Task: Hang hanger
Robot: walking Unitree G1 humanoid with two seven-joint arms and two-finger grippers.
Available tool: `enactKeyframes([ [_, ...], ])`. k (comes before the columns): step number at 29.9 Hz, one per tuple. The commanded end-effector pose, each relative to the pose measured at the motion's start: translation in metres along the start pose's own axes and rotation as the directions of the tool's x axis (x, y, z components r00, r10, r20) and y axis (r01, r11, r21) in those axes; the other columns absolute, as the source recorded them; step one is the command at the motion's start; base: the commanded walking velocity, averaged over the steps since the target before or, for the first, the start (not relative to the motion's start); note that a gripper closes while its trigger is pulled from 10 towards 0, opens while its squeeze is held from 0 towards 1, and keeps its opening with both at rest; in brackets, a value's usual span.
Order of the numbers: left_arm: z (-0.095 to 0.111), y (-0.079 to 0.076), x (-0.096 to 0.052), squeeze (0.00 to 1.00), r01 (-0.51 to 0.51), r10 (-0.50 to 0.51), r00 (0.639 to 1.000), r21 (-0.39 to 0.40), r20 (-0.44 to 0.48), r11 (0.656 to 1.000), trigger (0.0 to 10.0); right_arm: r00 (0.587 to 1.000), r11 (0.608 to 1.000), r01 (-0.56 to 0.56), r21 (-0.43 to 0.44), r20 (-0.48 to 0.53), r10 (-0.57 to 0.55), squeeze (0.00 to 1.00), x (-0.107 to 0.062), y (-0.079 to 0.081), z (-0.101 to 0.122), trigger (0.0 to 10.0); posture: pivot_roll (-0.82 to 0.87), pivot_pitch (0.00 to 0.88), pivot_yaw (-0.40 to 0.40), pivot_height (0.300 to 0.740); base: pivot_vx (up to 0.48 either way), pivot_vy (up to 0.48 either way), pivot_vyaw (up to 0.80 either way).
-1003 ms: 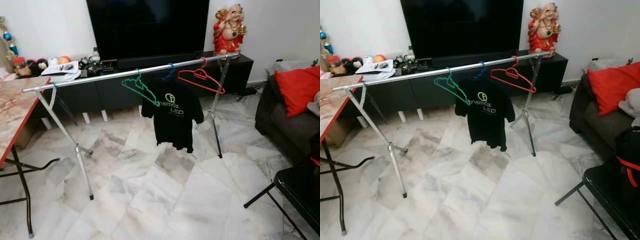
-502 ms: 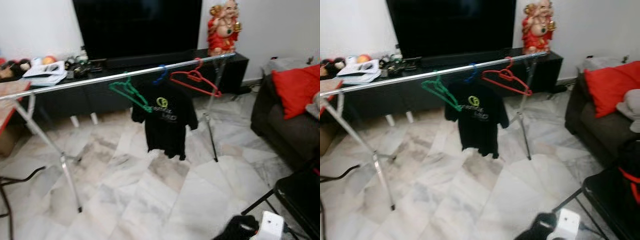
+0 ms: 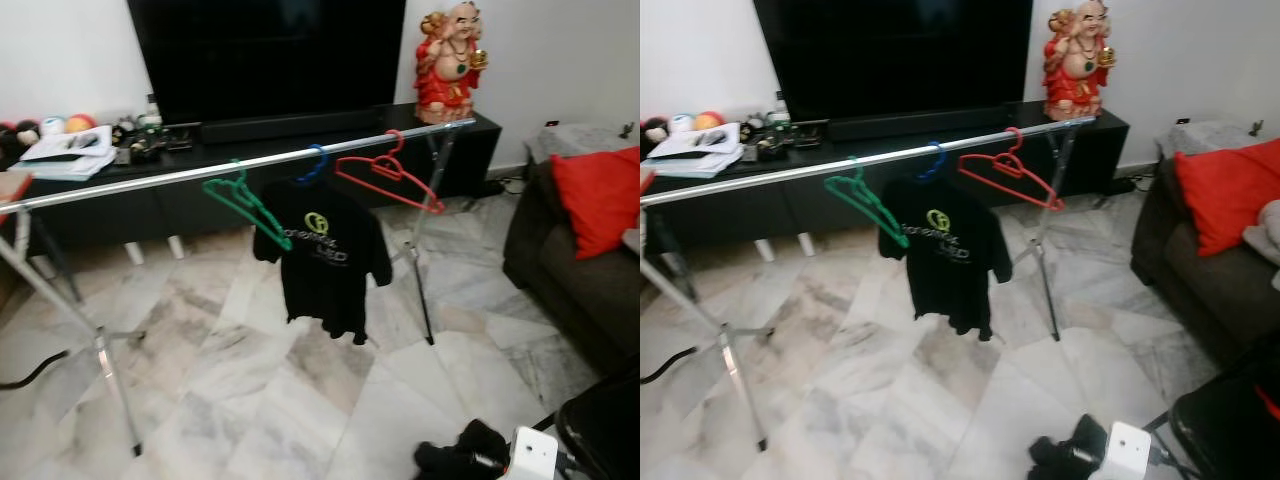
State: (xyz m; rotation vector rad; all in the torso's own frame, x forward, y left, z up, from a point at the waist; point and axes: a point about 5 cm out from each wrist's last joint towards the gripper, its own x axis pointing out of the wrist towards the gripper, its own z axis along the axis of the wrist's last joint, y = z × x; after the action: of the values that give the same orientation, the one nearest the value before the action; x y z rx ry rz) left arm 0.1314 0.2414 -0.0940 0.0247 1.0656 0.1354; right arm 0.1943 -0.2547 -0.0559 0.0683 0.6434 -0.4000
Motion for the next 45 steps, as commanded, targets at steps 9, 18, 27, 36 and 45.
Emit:
enactKeyframes([
  [9, -0.01, 0.011, -0.003, 0.0, -0.033, 0.033, 0.999, -0.001, -0.034, 0.999, 10.0, 0.998, 0.999, -0.032, 0.011, 0.052, 0.031, 0.0, 0.005, 0.008, 0.015, 10.0, 0.06, 0.0, -0.001, 0.74, 0.342, 0.0, 0.0],
  [18, -0.008, 0.01, -0.003, 0.0, -0.031, 0.031, 0.999, -0.001, -0.026, 1.0, 10.0, 0.999, 1.0, -0.026, -0.013, -0.028, 0.025, 0.0, 0.004, 0.001, 0.006, 10.0, 0.08, 0.0, -0.013, 0.74, 0.344, 0.0, 0.0],
  [27, -0.007, 0.011, -0.003, 0.0, -0.035, 0.035, 0.999, -0.004, -0.023, 0.999, 10.0, 0.996, 0.999, -0.03, -0.017, -0.084, 0.028, 0.0, 0.003, 0.006, -0.002, 10.0, 0.07, 0.0, -0.005, 0.74, 0.342, 0.0, 0.0],
  [36, -0.007, 0.012, -0.003, 0.0, -0.043, 0.042, 0.999, -0.022, -0.018, 0.999, 10.0, 0.989, 0.998, -0.052, -0.026, -0.143, 0.048, 0.0, 0.002, 0.017, -0.008, 10.0, 0.08, 0.0, -0.011, 0.74, 0.344, 0.0, 0.0],
  [45, -0.012, 0.011, -0.004, 0.0, -0.046, 0.045, 0.999, -0.043, -0.028, 0.998, 10.0, 0.982, 0.996, -0.082, -0.044, -0.176, 0.073, 0.0, 0.002, 0.023, -0.011, 10.0, 0.08, 0.0, -0.02, 0.74, 0.345, 0.0, 0.0],
])
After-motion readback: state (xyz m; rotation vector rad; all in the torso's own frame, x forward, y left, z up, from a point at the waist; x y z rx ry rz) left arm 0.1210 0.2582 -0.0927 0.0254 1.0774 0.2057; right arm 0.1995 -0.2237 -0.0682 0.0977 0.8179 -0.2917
